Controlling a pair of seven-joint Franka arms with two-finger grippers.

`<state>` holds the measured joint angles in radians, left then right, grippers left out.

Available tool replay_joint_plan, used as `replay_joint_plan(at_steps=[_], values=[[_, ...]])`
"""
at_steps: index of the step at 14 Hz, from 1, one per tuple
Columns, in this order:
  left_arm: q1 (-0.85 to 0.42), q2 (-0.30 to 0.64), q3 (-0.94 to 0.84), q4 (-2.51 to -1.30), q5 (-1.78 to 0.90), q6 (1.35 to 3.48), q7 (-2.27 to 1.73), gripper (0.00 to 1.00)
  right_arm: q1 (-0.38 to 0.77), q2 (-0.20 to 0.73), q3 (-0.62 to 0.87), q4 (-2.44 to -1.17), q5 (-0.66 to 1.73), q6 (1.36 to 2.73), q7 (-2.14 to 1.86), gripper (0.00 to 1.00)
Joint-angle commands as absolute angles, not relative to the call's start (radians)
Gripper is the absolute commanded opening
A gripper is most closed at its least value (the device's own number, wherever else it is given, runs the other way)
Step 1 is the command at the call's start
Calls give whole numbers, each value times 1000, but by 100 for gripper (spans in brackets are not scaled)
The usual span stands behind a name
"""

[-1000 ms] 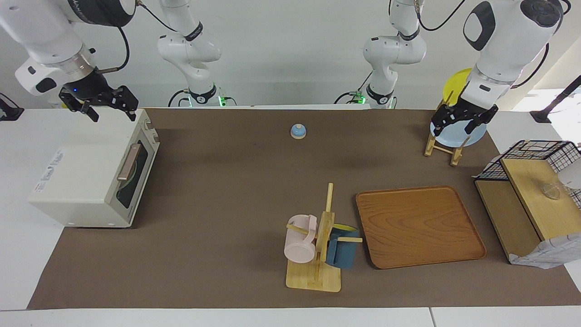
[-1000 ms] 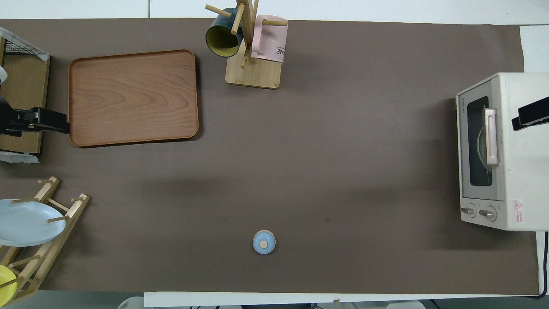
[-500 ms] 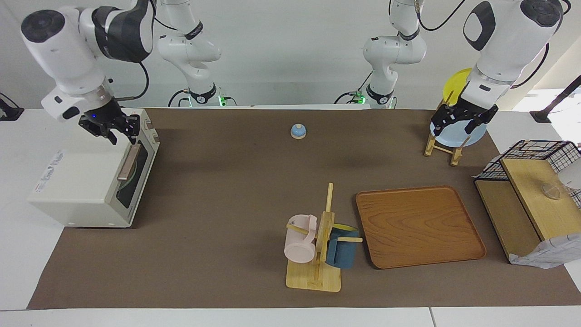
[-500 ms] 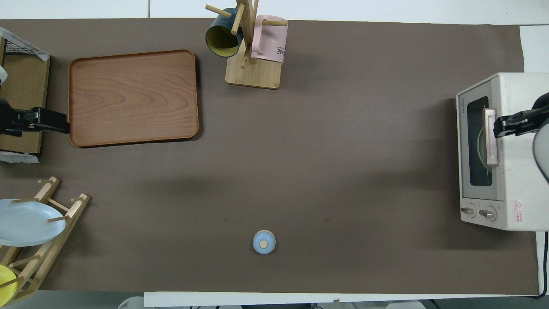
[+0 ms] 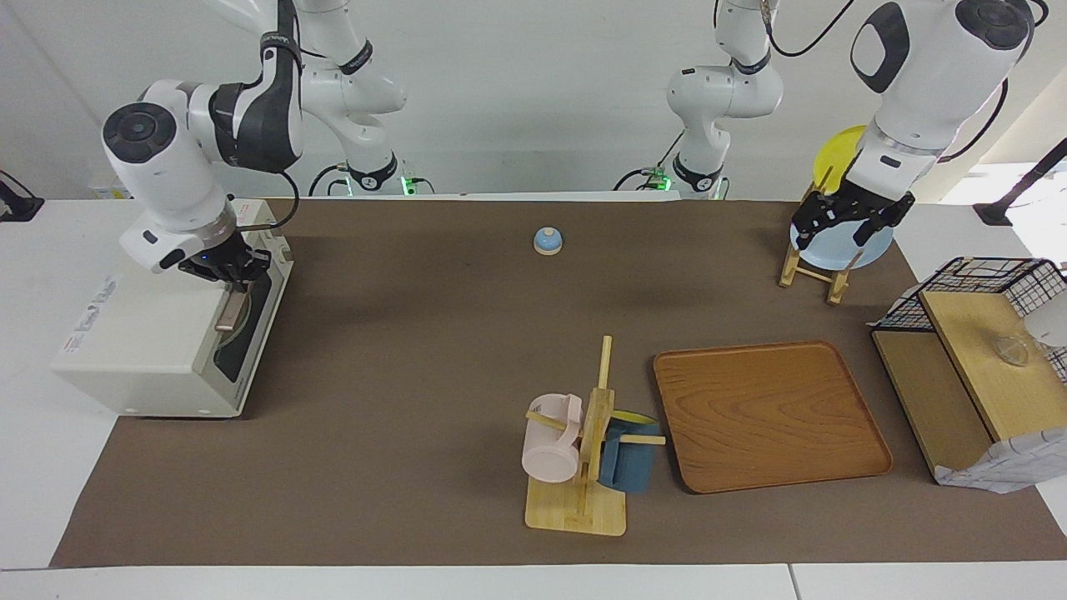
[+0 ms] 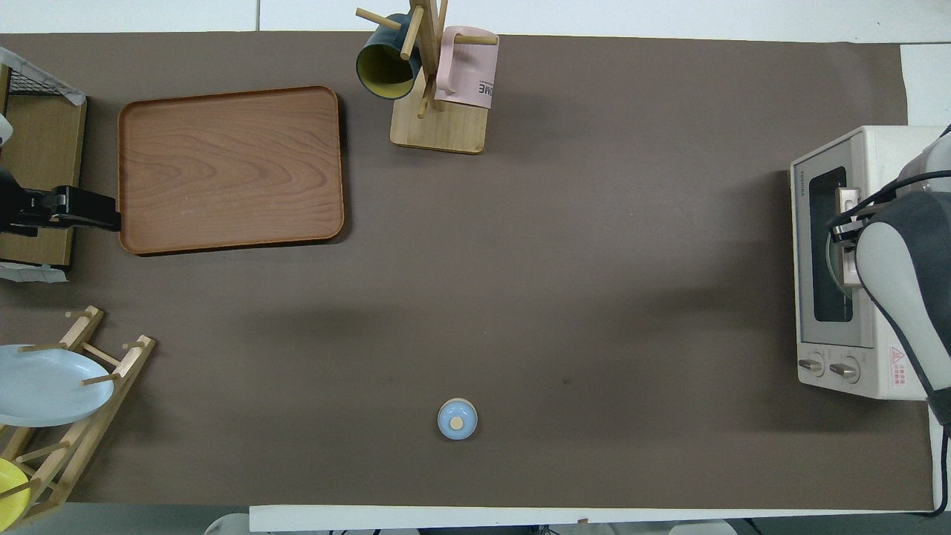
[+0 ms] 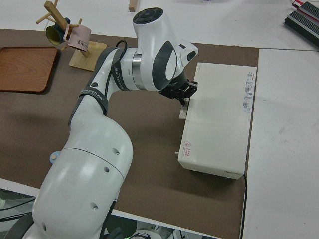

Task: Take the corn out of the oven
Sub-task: 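Hook the oven door handle with the right gripper and pull it open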

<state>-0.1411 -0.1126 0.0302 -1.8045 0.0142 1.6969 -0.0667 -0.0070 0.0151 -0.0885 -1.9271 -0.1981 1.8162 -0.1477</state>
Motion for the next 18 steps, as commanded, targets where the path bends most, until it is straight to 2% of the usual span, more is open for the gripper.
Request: replay_joint_plan(at_steps=[1, 5, 7, 11, 13, 14, 17, 18], values=[[-135, -106, 28, -1789, 3, 1687, -61, 100, 15, 32, -81, -1968, -210, 1871, -74, 0], [-135, -106, 28, -1789, 3, 1687, -61, 100, 149, 150, -80, -1977, -207, 2038, 96, 0], [-135, -106, 28, -1789, 3, 1687, -61, 100, 166, 210, -80, -1974, -169, 2104, 113, 0], [-135, -106, 28, -1789, 3, 1689, -61, 100, 181, 242, -72, -1964, -59, 2143, 145, 0], [-135, -106, 28, -1789, 3, 1687, -61, 100, 228, 241, -68, -1895, 1, 2087, 198, 15], [-135, -106, 28, -1789, 3, 1687, -61, 100, 230, 226, -69, -1872, 2, 2059, 219, 31], [-135, -106, 28, -1789, 3, 1687, -61, 100, 158, 176, -77, -1876, -3, 1971, 215, 58], [-135, -106, 28, -1789, 3, 1687, -61, 100, 134, 170, -77, -1885, -3, 1948, 213, 59]])
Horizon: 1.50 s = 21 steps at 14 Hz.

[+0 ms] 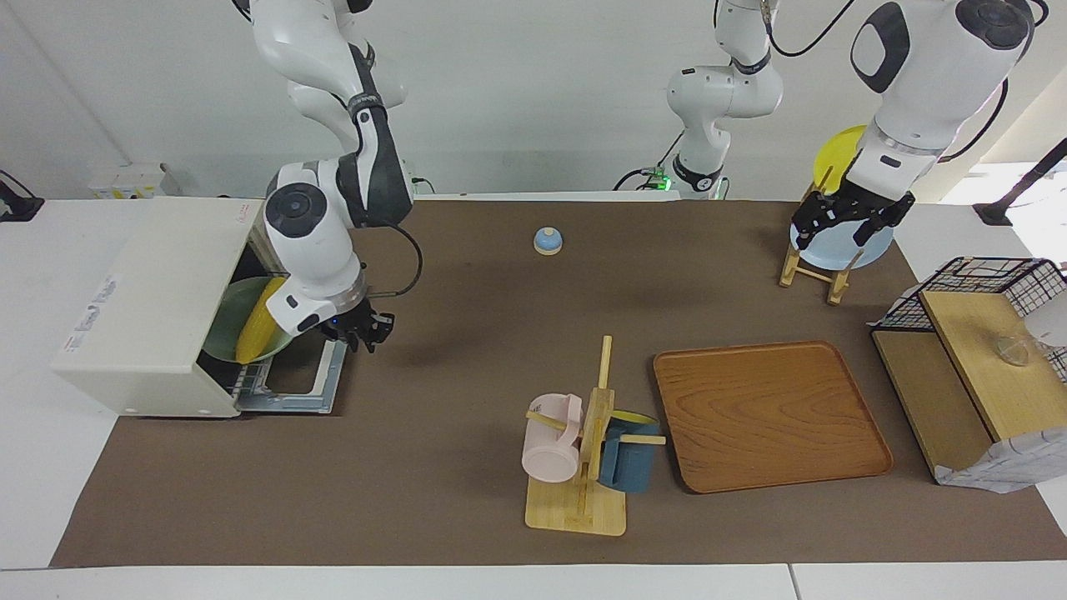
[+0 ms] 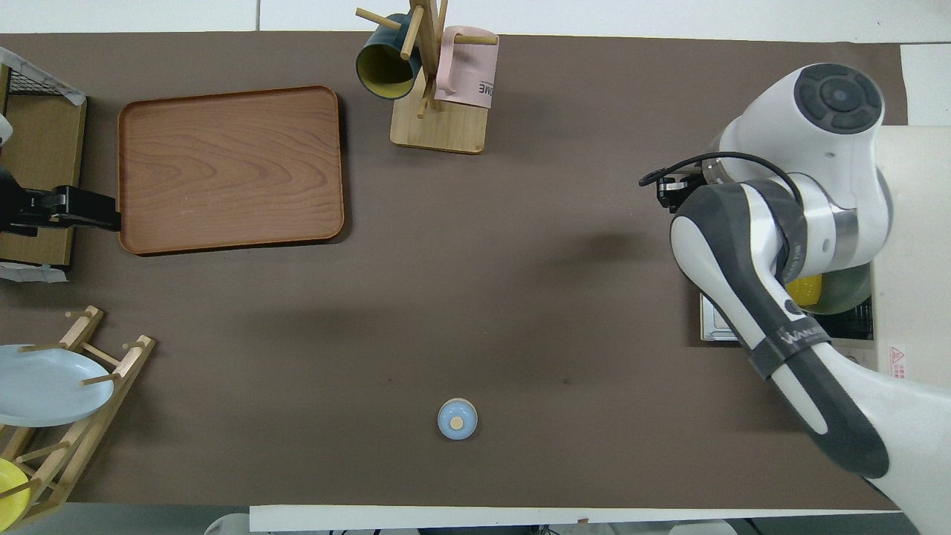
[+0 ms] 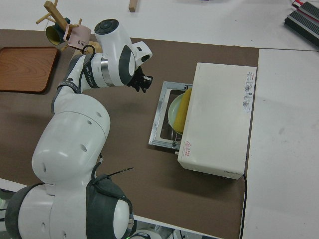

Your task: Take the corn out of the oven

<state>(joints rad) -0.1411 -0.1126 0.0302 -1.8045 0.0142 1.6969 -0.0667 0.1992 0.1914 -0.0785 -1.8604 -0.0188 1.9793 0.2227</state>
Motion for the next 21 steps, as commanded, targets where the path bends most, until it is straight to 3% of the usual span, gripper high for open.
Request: replay_joint_plan(at_steps=[1, 6, 10, 11, 14, 15, 17, 21], values=[[-135, -106, 28, -1789, 3, 1687, -61, 100, 121, 161, -78, -1907, -3, 1942, 212, 59], [-135, -106, 28, -1789, 3, 1689, -61, 100, 61, 126, -78, -2002, -5, 1954, 189, 59], [-135, -106, 28, -1789, 3, 1687, -61, 100, 21, 112, -78, -2078, -29, 2055, 130, 57], [-135, -106, 28, -1789, 3, 1687, -61, 100, 23, 109, -78, -2103, -34, 2087, 127, 47], [-135, -106, 28, -1789, 3, 1687, -61, 100, 38, 106, -69, -2105, -156, 2086, 114, 3], [-135, -106, 28, -1789, 3, 1687, -61, 100, 49, 106, -63, -2100, -204, 2074, 109, 0], [-137, -107, 28, -1790, 3, 1678, -63, 100, 125, 118, -61, -2044, -227, 2016, 120, 0], [-135, -107, 28, -1790, 3, 1686, -61, 100, 328, 239, -57, -1711, -186, 1769, 306, 0]])
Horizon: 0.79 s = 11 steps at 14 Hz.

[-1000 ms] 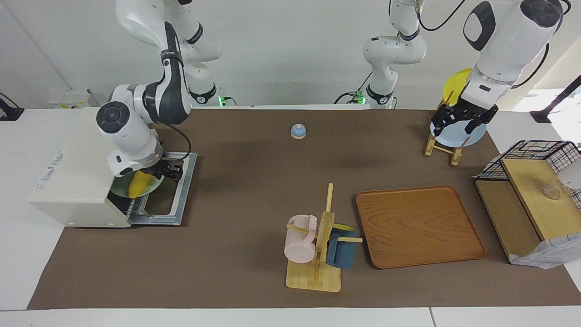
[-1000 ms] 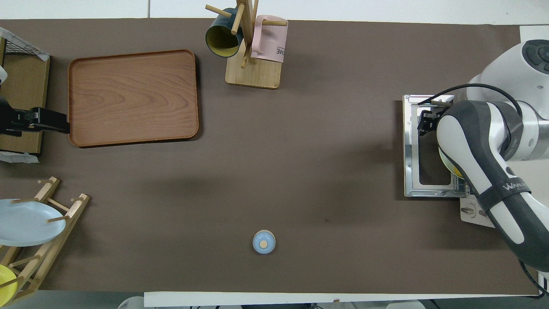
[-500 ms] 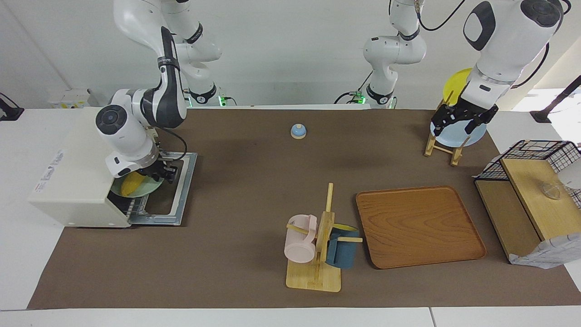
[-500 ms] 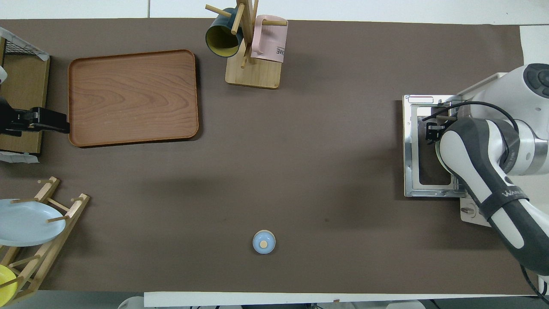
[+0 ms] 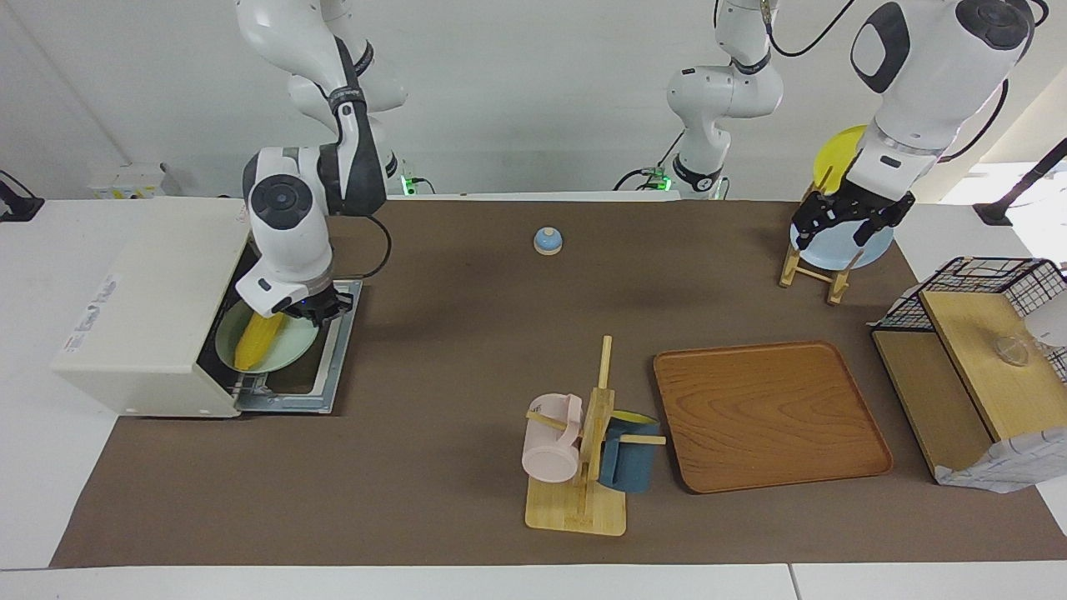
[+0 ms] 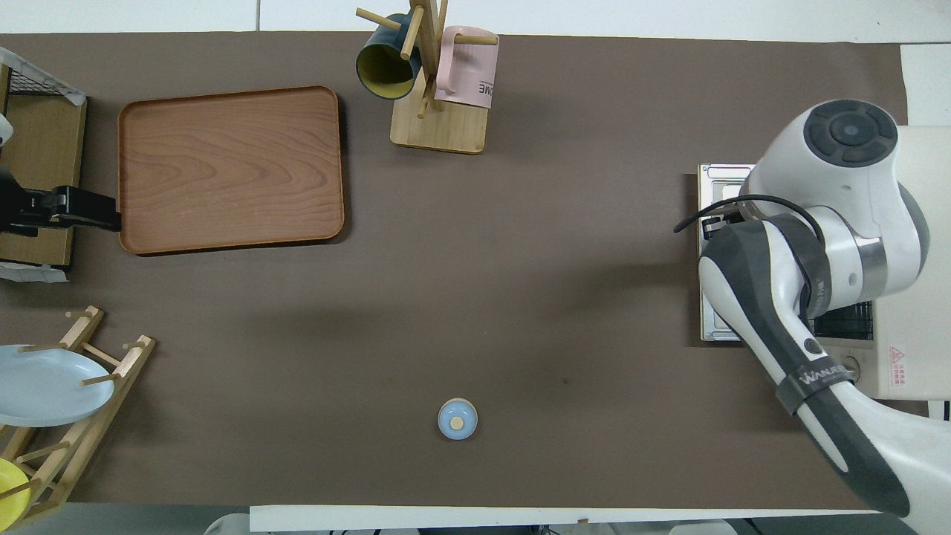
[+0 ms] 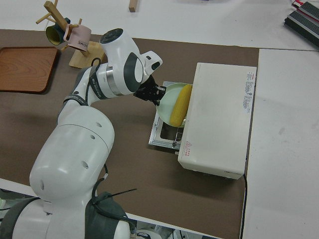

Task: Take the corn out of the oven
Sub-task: 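Pull the plate with corn out and set it on the table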

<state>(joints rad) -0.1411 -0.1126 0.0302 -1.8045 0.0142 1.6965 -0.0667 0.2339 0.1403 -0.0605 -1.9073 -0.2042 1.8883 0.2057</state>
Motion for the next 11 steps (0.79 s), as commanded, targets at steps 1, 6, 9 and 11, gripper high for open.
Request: replay_joint_plan(at_steps=[1, 6, 9, 11], values=[[-135, -107, 28, -1790, 3, 1690, -61, 100, 395, 308, -54, -1601, -139, 1716, 412, 0], [-133, -109, 28, -1795, 3, 1692, -60, 100, 658, 680, -41, -1136, 21, 1646, 802, 0], [-133, -112, 28, -1804, 2, 1690, -63, 100, 736, 814, -9, -1049, 31, 1768, 1003, 0], [-129, -124, 28, -1831, 2, 1706, -63, 100, 761, 840, 0, -1071, 29, 1830, 1028, 2]])
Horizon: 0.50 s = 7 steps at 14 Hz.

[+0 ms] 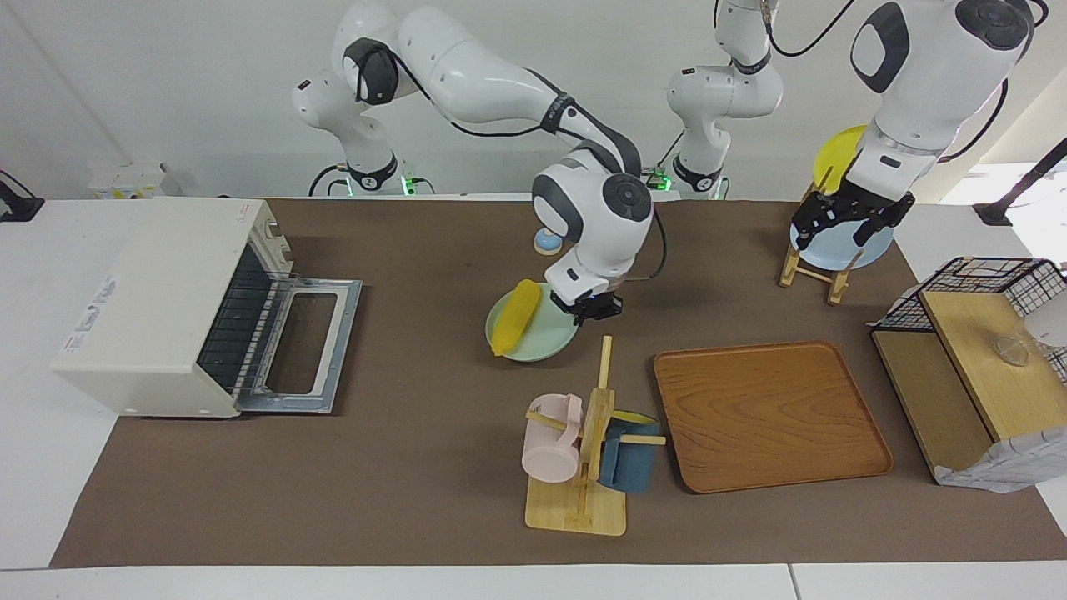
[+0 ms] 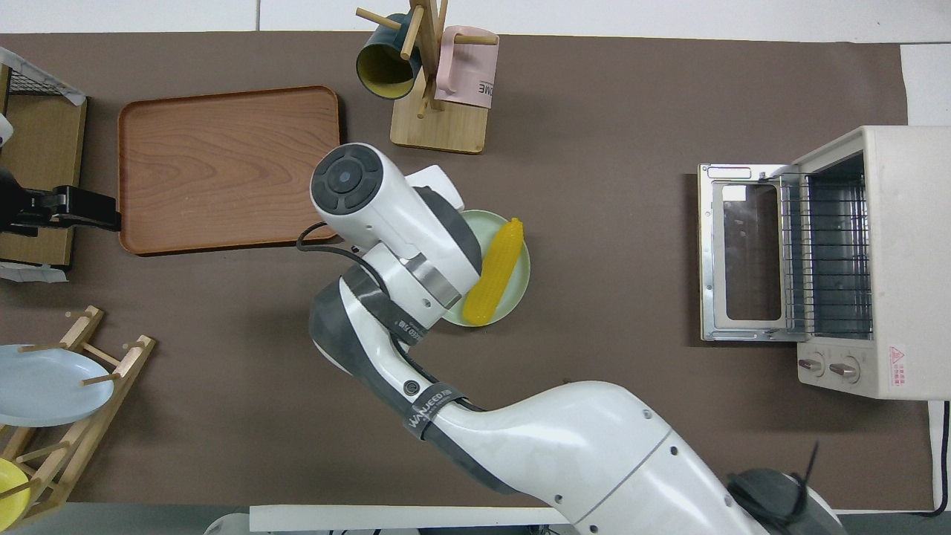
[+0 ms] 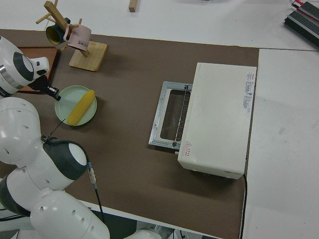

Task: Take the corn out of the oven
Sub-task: 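Pull the plate with corn out and set it on the table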

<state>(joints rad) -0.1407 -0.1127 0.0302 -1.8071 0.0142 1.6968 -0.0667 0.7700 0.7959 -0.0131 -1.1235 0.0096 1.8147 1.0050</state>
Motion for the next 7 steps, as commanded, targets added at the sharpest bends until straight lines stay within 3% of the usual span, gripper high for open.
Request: replay_joint_plan(at_steps=[1, 2, 3, 4, 5, 7], values=[[-132, -138, 28, -1866, 2, 1742, -64, 100, 765, 835, 0, -1101, 25, 1883, 1044, 19], [-140, -165, 26, -1922, 2, 1797, -67, 100, 758, 831, -2, -1106, 17, 1905, 1049, 49], [-147, -198, 22, -1990, 2, 1860, -69, 100, 762, 824, -9, -1100, -15, 1916, 1037, 67], [-158, -216, 11, -2052, 2, 1912, -71, 100, 743, 793, -15, -1092, -50, 1917, 1029, 69], [-202, -213, 9, -2101, 2, 1963, -96, 100, 682, 720, -17, -1091, -66, 1914, 996, 95], [-326, -187, 9, -2164, 2, 2076, -222, 100, 536, 584, -8, -1123, -54, 1849, 841, 100]])
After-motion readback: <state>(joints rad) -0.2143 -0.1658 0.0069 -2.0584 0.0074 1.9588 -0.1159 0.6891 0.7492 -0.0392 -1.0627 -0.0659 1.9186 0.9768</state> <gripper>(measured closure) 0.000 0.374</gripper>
